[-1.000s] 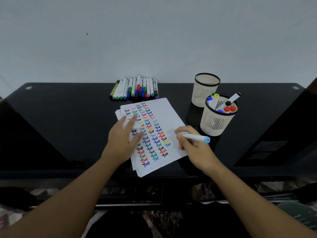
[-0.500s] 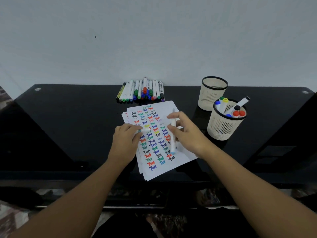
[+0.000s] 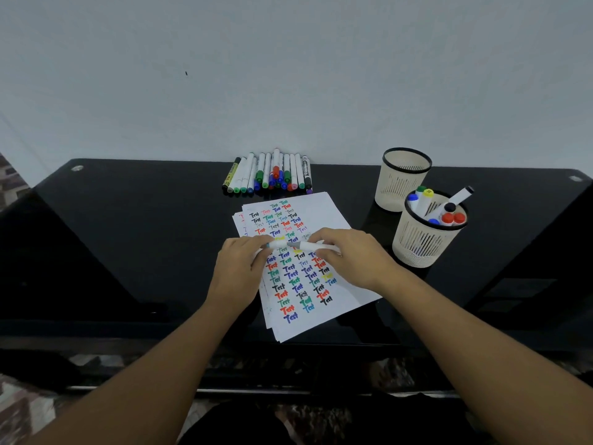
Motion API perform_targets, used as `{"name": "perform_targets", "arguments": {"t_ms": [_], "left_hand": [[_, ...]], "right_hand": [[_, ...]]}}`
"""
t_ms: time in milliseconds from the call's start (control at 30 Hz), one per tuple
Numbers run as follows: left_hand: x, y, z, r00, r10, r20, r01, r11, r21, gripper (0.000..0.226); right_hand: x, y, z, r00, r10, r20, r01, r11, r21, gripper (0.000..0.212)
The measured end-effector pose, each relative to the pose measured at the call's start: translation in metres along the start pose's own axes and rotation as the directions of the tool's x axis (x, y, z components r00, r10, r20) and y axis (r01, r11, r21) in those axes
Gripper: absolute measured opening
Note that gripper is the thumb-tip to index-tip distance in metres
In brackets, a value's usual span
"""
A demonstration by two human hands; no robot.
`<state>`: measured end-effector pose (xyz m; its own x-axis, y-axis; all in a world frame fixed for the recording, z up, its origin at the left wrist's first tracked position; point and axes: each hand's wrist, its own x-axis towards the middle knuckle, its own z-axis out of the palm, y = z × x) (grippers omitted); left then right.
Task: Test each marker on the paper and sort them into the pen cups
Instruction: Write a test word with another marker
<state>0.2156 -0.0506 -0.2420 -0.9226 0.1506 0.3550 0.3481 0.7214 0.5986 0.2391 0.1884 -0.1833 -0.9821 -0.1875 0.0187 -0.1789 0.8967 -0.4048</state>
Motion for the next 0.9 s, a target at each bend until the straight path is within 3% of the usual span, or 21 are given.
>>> {"name": "perform_targets", "arguments": {"t_ms": [467,767,900], "left_hand": [[-0.005,0.009,-0.006,1.0,0.017,0.009,-0.016,0.999,-0.046,0.027],[-0.007,0.01,-0.008,0.993,0.106,0.046,-0.106,0.994,0.0,0.029],[-0.007,0.012,-0.007,0.991,0.116,0.06,-0.116,0.993,-0.006,0.028]], "right_hand": [[0.009,0.016,0.008,0.996,-0.074,-0.043,0.075,0.997,0.015,0.026],[0.011,0.007,0.016,0.991,-0.129,-0.03,0.128,0.991,-0.029,0.024],[0.003,0.003,0.012,0.984,-0.18,0.01,0.181,0.981,-0.076,0.037]]}}
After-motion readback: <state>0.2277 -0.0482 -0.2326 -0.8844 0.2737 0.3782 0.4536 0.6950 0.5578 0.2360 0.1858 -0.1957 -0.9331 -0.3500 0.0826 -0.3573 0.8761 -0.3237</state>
